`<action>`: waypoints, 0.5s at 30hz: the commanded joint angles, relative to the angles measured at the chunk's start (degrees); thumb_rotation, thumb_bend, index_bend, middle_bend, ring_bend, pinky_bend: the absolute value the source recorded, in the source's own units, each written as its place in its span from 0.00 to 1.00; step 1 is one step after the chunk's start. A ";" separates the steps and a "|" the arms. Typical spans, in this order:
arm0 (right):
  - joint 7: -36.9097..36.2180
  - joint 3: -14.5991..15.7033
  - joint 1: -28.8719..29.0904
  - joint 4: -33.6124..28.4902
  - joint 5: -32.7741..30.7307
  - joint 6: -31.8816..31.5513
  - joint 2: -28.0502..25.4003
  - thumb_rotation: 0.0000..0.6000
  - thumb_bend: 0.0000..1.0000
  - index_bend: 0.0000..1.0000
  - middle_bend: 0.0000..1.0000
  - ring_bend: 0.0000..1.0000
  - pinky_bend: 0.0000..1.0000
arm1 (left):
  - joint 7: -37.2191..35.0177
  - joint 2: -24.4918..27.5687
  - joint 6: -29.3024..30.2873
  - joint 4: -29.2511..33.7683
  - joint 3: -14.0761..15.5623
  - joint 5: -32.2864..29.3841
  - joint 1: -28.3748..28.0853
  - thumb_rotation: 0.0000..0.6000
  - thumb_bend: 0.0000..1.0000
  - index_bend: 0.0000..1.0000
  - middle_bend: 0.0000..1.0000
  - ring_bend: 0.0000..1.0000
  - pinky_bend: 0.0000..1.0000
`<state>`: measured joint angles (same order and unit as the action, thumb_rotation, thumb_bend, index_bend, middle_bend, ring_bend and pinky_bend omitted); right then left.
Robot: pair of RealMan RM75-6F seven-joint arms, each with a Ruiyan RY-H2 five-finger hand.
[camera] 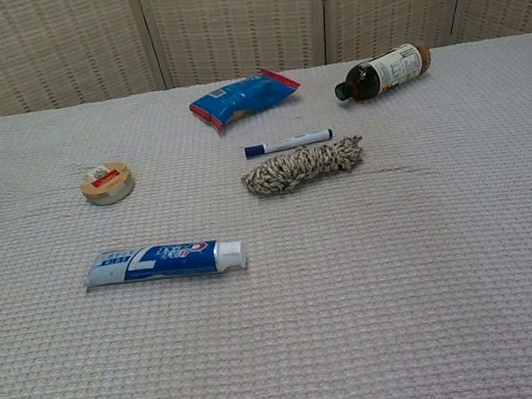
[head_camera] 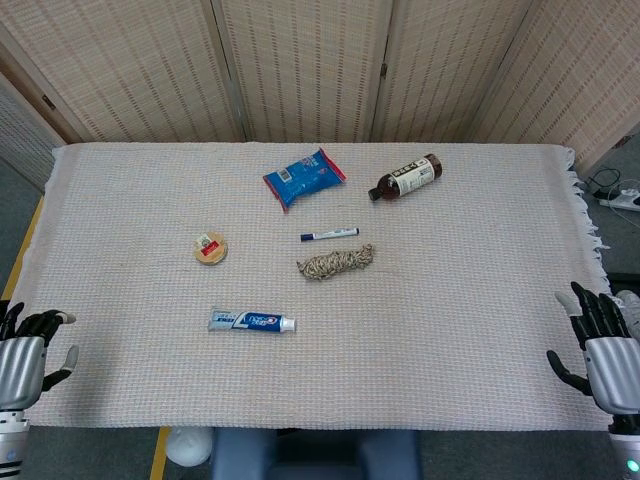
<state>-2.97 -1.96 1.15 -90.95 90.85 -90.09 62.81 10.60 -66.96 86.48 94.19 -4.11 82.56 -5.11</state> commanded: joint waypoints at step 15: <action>-0.51 -0.07 0.23 0.14 -0.47 0.77 -0.22 1.00 0.38 0.00 0.00 0.03 0.00 | 0.57 -0.43 -0.63 -0.39 -0.06 0.80 -0.81 1.00 0.45 0.36 0.32 0.29 0.11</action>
<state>-3.45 -2.03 1.41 -90.78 90.44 -89.35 62.64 11.11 -67.33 85.90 93.86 -4.15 83.27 -5.83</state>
